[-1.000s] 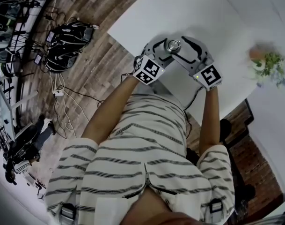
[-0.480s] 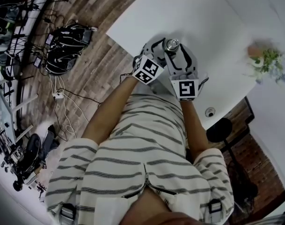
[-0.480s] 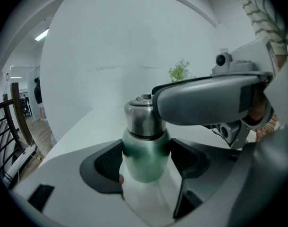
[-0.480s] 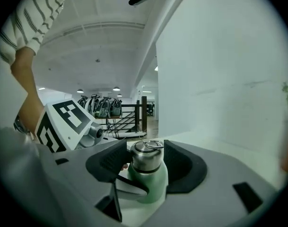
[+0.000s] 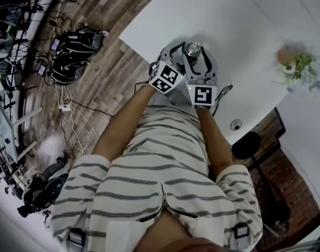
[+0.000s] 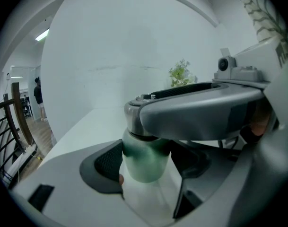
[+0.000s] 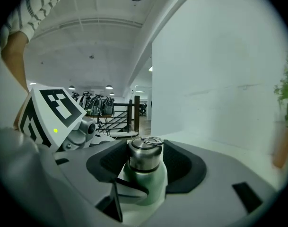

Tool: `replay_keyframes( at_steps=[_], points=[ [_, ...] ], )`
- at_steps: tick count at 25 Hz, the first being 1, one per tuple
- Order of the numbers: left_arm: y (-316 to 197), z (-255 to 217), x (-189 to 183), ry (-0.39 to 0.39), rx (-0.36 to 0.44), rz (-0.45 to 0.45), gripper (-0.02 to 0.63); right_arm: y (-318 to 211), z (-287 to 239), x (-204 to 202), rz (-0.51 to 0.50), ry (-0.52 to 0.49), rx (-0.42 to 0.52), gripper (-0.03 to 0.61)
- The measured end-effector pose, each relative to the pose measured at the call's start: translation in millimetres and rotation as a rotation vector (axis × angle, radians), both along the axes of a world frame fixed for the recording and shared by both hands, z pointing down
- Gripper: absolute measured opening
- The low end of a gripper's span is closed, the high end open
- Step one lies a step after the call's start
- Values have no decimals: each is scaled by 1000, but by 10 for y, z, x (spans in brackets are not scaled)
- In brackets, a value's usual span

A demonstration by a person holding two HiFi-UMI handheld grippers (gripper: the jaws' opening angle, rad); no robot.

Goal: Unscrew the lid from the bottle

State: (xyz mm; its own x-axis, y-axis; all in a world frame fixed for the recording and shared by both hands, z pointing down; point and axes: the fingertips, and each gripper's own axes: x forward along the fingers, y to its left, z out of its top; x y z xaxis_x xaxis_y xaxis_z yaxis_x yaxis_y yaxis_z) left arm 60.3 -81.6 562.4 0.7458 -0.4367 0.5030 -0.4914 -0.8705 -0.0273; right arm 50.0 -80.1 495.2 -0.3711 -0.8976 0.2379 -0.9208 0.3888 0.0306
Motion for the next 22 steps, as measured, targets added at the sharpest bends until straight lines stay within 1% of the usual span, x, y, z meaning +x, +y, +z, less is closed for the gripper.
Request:
replay_keyframes(
  at_steps=[6,12,14,18,22],
  points=[
    [-8,16,-1,0,4,-2,316,4,20,0,-46,-7,13,238],
    [5,20,4,2,3,2,316,24,10,-9,-126,-5,15,236],
    [0,15,-1,1,1,2,316,15,-3,-9,-162,-23,14,235],
    [-3,5,3,0,-5,3,316,1,-21,-6,-292,-52,6,235],
    [-8,16,0,-2,-7,3,316,1,-34,-25,-470,-61,4,235]
  ],
)
